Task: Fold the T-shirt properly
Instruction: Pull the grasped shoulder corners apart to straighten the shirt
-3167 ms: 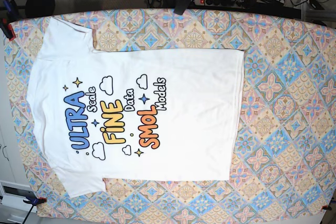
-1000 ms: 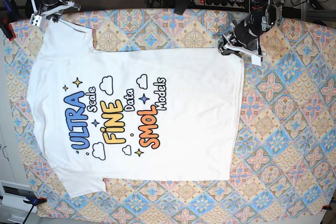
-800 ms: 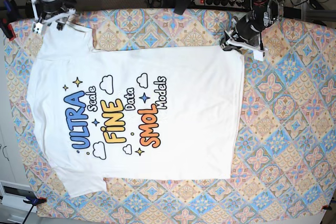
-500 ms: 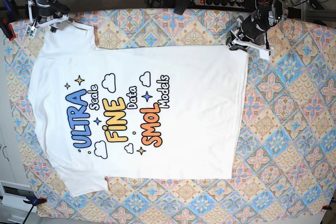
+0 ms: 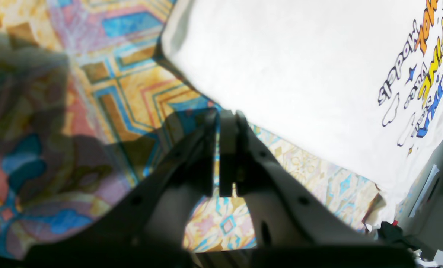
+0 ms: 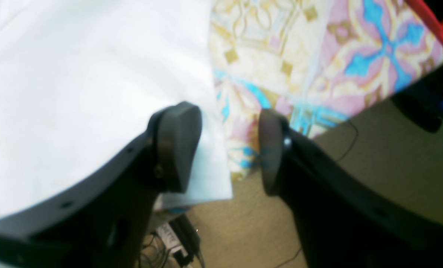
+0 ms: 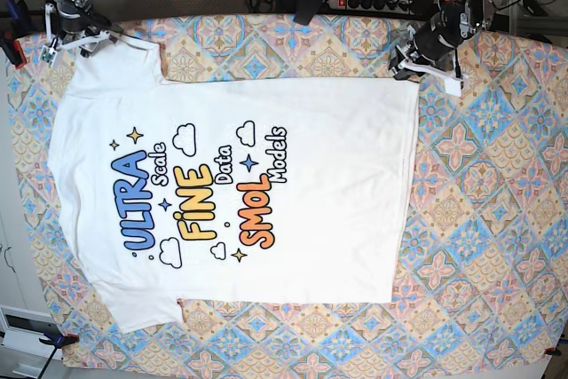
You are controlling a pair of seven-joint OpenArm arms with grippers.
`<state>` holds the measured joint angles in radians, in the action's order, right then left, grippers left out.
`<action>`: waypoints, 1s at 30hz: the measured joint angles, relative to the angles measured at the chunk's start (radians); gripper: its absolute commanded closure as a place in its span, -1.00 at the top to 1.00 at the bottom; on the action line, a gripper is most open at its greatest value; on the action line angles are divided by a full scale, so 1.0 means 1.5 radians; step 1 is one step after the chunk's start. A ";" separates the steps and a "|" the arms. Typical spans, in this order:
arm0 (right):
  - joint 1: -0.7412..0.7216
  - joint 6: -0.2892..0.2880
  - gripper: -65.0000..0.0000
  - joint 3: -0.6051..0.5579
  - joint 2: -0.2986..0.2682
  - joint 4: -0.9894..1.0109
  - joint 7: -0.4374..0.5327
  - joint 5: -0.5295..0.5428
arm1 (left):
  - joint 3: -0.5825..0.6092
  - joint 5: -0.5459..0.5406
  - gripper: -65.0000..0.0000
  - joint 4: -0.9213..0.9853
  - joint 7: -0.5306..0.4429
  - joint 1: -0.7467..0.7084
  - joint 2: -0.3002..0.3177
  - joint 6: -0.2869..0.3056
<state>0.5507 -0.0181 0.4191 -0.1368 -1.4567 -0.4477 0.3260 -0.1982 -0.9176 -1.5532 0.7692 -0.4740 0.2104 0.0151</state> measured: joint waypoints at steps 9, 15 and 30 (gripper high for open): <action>0.001 -0.271 -0.72 0.023 0.004 0.003 -0.012 -0.004 | 0.000 0.000 -1.00 0.000 0.000 0.000 0.000 0.000; 0.001 -0.295 -1.00 0.047 0.007 0.010 -0.017 0.001 | 0.000 0.000 -1.00 0.000 -0.002 0.000 0.000 0.000; 0.126 -0.299 -1.00 0.123 0.024 0.010 -0.035 0.187 | 0.001 -0.005 -1.00 -0.006 -0.016 -0.060 0.026 0.037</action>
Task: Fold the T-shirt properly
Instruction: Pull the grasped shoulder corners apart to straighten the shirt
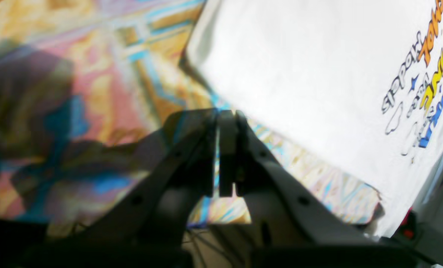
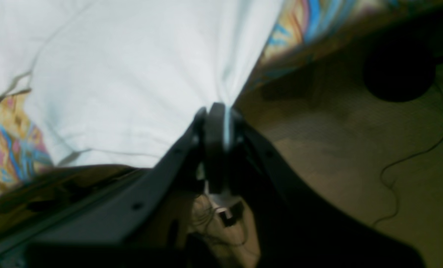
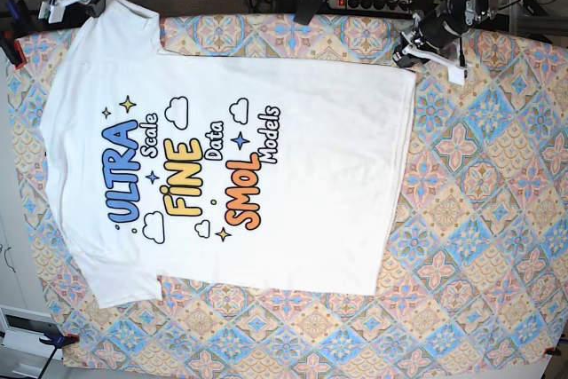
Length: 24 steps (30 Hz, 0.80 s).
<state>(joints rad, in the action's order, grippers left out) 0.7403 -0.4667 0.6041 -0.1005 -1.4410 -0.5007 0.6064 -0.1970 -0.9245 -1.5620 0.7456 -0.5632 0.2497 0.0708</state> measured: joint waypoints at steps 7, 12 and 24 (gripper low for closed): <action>0.035 0.004 -1.00 -0.001 -0.001 -0.061 -0.001 0.000 | 0.001 -0.013 -1.00 -0.003 -0.002 -0.046 0.020 0.021; 0.047 0.005 -1.00 -0.001 -0.002 -0.092 -0.005 -0.002 | 0.000 -0.013 -1.00 -0.005 -0.010 -0.053 0.020 0.021; 0.040 0.005 -1.00 -0.004 -0.001 -0.092 -0.006 -0.002 | 0.003 -0.003 -0.10 -0.002 -0.017 0.013 0.031 0.012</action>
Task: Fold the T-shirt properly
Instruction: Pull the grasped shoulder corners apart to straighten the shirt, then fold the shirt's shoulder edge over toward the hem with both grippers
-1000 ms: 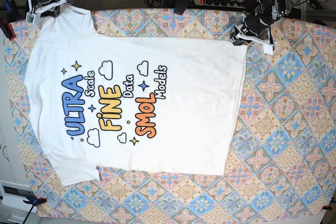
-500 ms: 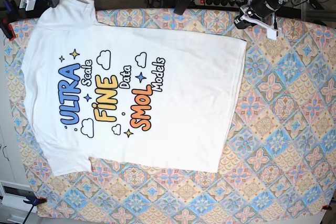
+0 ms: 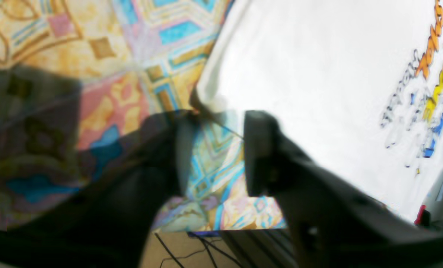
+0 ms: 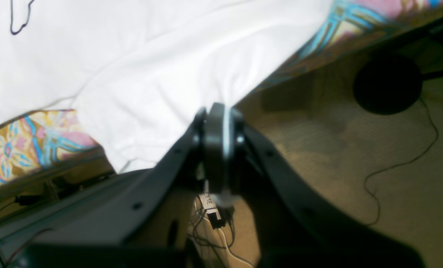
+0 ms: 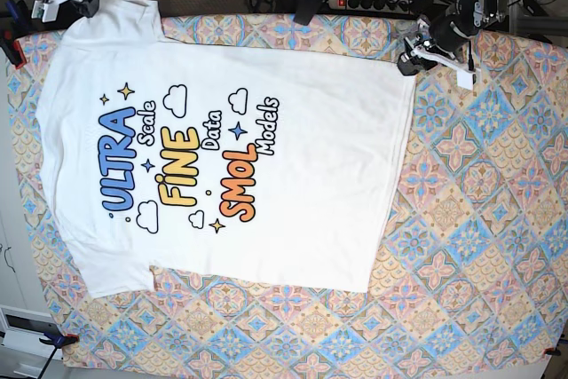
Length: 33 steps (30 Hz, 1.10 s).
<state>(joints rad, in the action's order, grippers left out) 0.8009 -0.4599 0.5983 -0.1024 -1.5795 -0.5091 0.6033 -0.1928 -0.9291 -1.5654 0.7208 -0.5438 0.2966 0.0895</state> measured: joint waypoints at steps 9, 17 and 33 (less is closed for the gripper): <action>0.000 0.000 -1.00 0.000 0.001 0.000 0.000 0.000 | 0.019 0.008 -0.05 0.015 -0.004 0.042 -0.004 -0.007; 0.000 0.000 -1.00 0.000 0.000 0.000 0.000 0.000 | 0.074 0.009 -1.00 0.024 0.001 0.064 -0.003 -0.006; 0.002 0.000 -1.00 0.000 0.000 0.000 -0.001 0.000 | -0.075 0.014 -1.00 -0.090 0.009 -0.100 -0.002 0.007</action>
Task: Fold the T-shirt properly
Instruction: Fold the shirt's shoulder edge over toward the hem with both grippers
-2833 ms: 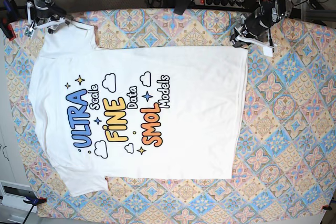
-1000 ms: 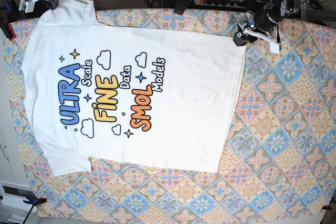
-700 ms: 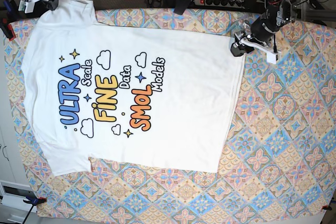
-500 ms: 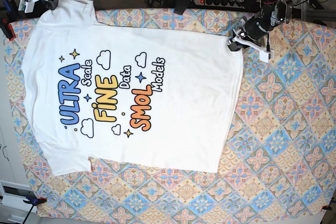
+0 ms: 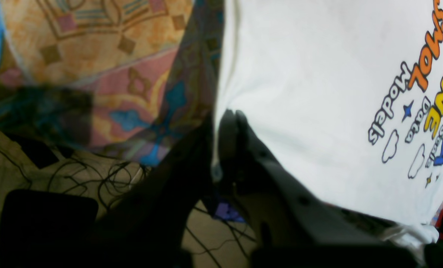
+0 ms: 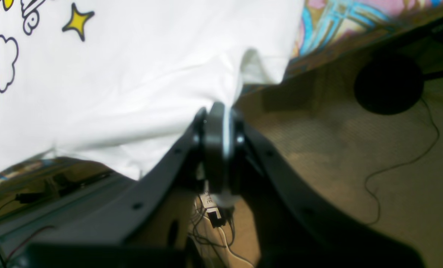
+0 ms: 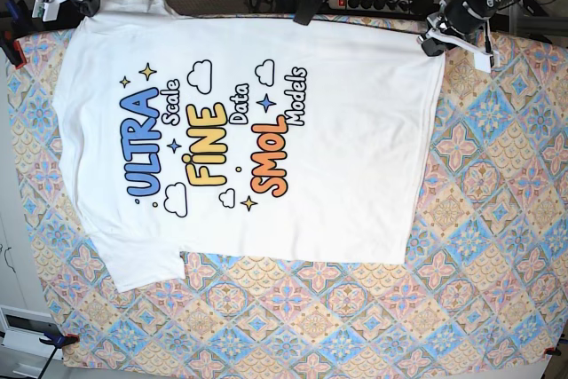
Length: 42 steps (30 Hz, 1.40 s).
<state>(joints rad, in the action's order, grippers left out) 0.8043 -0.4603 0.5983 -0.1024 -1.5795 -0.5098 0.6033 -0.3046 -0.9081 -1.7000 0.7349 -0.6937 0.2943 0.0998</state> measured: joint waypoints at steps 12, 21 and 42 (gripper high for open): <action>-0.003 0.001 -1.00 0.000 0.000 -0.104 0.001 0.000 | -0.003 0.002 -1.00 -0.048 0.005 0.009 -0.006 0.016; -0.135 0.001 -1.00 0.002 -0.015 -0.150 -0.113 0.001 | 0.000 0.009 -1.00 -0.066 0.011 0.116 -0.035 0.014; -0.441 0.001 -0.79 0.003 -0.014 0.057 -0.232 -0.003 | -0.006 0.011 -0.93 0.182 0.051 0.358 -0.063 0.011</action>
<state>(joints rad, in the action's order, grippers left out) 0.1432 -0.4595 0.6029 -0.1234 -1.4944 -0.8585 0.5987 -0.3138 -0.8909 -1.4265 0.8116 -0.1574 0.1997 0.1165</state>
